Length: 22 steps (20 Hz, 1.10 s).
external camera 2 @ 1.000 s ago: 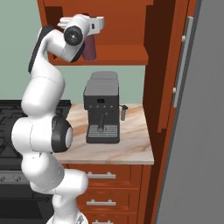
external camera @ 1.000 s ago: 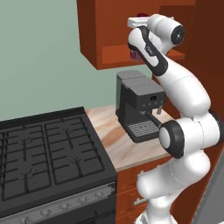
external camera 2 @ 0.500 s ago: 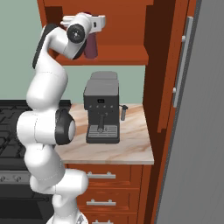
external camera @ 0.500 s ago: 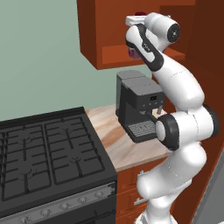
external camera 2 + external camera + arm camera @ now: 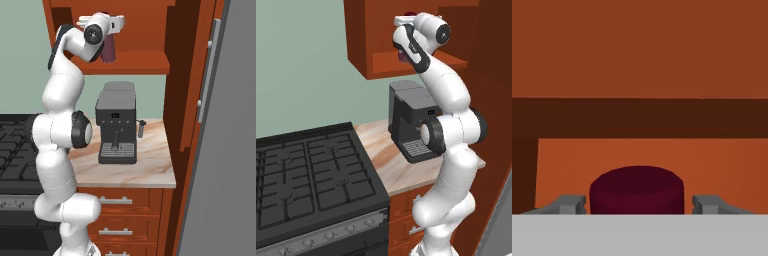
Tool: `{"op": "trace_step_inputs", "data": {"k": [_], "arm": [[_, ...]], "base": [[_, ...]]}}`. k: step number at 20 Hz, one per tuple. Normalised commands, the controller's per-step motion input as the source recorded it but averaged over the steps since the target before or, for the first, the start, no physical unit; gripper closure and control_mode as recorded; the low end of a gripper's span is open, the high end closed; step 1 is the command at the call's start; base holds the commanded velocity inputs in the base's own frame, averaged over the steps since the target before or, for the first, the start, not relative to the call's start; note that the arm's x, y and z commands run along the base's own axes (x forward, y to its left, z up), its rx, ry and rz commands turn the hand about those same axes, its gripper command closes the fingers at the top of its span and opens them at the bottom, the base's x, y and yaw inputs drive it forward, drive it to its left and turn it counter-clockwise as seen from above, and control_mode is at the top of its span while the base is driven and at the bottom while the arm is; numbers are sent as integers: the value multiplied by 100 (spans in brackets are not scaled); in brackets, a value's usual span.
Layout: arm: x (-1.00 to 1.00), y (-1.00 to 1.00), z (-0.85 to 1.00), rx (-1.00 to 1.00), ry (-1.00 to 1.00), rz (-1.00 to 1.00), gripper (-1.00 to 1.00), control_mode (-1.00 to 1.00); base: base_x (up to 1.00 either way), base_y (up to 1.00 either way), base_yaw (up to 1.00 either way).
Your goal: Pick the juice from the counter and place it in the open cabinet.
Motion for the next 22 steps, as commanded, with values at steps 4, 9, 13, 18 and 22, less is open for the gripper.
{"op": "trace_step_inputs", "data": {"k": [4,9,13,18,22], "arm": [[73,0,0,0,0,-3,100,-100],[51,0,-13,-1,6,0,100,-100],[48,0,-40,-8,7,0,100,-100],[39,0,-56,-15,3,0,100,-100],[10,0,-11,-3,0,0,-100,-100]], "base": [[0,0,0],[0,0,0],[0,0,0],[0,0,0],[0,0,0]]}}
